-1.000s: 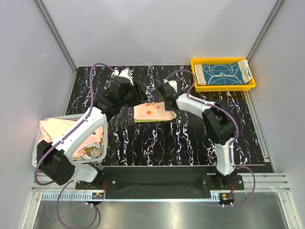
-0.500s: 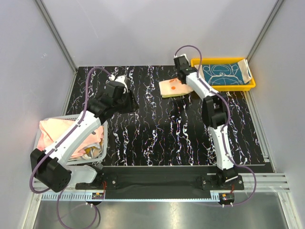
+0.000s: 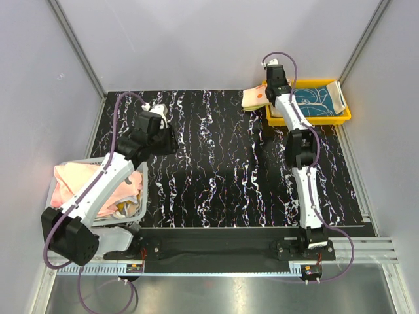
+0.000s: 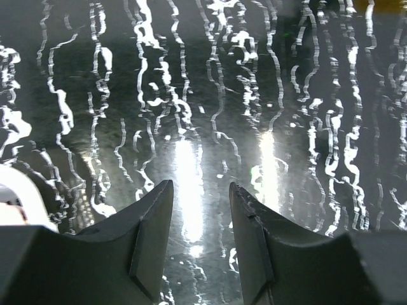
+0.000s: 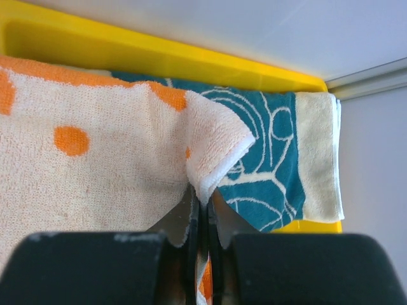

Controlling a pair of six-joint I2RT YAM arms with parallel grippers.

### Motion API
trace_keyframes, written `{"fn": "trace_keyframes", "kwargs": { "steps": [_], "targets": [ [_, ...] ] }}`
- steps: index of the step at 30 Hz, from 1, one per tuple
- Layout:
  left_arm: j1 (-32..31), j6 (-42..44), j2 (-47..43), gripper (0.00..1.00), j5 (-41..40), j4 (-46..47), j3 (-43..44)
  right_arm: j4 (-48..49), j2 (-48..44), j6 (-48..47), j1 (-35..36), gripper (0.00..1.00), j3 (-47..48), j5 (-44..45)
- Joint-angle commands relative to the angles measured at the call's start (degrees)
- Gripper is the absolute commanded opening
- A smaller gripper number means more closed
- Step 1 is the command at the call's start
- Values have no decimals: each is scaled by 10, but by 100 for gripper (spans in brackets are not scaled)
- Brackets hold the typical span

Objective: Fold and stack the towels
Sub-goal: Neatly place the folded towel into the bin

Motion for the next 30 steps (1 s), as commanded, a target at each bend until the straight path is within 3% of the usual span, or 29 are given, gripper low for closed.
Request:
{"fn": "trace_keyframes", "kwargs": {
  "steps": [1, 30],
  "targets": [
    [16, 19, 4, 45, 12, 34, -11, 45, 0, -30, -19, 5, 32, -24],
    [40, 17, 52, 45, 98, 47, -18, 87, -5, -61, -134, 7, -9, -136]
  ]
}}
